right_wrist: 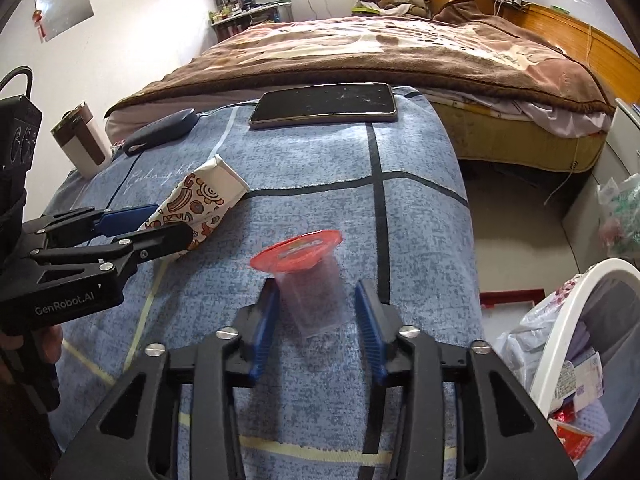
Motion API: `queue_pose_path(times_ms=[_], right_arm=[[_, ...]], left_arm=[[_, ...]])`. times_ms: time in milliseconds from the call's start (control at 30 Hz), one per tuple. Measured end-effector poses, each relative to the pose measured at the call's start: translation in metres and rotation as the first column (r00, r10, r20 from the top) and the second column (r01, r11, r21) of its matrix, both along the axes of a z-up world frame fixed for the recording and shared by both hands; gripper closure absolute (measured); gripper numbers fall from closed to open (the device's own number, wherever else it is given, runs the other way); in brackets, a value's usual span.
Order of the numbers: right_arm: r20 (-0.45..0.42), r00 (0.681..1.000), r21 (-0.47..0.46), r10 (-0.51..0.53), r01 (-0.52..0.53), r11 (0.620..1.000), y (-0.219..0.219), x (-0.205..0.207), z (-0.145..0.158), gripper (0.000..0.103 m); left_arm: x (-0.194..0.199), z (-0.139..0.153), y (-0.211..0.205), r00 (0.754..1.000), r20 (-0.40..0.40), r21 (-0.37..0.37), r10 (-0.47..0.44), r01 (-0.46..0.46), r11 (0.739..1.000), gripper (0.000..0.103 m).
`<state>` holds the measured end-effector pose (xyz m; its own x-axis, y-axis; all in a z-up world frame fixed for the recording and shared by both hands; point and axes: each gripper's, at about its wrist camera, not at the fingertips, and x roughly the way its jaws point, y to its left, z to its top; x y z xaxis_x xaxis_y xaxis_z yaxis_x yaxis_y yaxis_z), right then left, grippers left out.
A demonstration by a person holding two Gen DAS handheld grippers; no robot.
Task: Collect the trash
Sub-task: 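Grasp the red-lidded clear cup with the right gripper while the left grasps the patterned paper cup, then carry the clear cup and patterned paper cup over the bin with both grippers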
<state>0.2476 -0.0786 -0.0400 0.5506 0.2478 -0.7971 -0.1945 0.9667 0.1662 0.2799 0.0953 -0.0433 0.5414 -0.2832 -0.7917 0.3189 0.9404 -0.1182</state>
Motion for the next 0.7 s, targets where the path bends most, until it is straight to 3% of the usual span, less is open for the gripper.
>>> queue_pose_path(times_ms=[700], right_arm=[[0.059,0.998,0.041,-0.019,0.017,0.999,-0.011,-0.026,0.015,0.071]], left_arm=[[-0.041,0.019,-0.010,0.998,0.051,0.002,0.034,-0.034,0.999,0.055]])
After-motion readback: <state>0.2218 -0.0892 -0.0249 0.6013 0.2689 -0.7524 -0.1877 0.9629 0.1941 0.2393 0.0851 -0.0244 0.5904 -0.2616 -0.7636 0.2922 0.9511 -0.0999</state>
